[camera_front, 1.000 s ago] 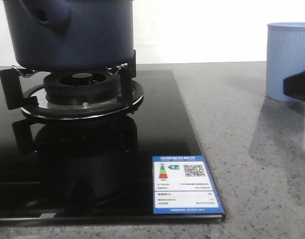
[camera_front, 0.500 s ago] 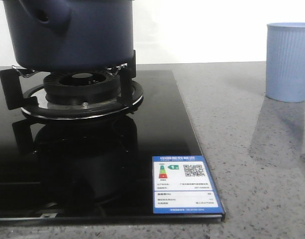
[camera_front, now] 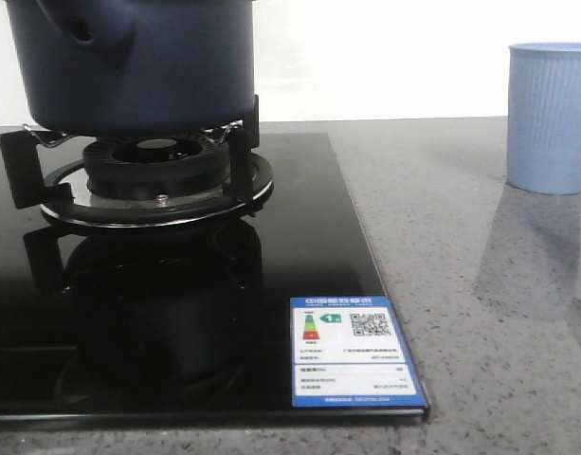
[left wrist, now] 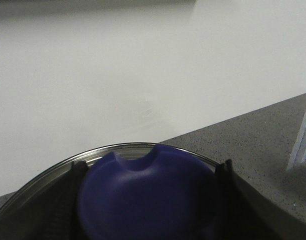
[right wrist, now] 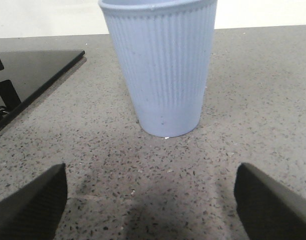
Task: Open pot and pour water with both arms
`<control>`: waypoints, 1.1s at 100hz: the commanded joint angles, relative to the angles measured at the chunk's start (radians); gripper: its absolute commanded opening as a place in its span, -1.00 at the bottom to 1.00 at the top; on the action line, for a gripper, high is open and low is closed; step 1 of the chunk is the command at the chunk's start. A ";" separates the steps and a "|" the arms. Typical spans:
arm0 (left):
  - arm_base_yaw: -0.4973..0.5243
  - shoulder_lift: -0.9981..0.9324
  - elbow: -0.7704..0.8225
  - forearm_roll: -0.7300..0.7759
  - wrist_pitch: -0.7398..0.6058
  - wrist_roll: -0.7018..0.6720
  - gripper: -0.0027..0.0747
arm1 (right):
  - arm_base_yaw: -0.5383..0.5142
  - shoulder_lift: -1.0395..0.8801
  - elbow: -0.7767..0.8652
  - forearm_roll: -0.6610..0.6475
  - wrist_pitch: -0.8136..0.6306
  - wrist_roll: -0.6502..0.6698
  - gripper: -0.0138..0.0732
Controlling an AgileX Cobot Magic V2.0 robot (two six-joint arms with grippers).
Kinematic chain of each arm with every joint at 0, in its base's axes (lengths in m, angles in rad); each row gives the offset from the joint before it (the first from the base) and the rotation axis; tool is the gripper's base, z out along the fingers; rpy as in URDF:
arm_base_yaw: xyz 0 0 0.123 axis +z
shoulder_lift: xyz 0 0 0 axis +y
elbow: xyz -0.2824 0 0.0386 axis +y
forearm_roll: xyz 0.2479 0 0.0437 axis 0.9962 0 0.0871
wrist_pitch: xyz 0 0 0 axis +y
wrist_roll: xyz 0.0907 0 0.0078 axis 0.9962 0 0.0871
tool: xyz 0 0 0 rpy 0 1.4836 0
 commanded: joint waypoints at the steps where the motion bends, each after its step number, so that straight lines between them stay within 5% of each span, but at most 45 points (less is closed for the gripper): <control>1: -0.008 -0.011 -0.036 -0.027 -0.135 -0.004 0.07 | -0.003 -0.011 -0.016 0.002 -0.076 0.005 0.73; 93: -0.049 0.049 -0.036 -0.040 -0.178 -0.006 0.08 | -0.003 -0.011 -0.016 0.002 -0.083 0.005 0.73; 110: -0.049 0.049 -0.036 -0.040 -0.169 -0.006 0.21 | -0.003 -0.011 -0.016 0.002 -0.083 0.005 0.73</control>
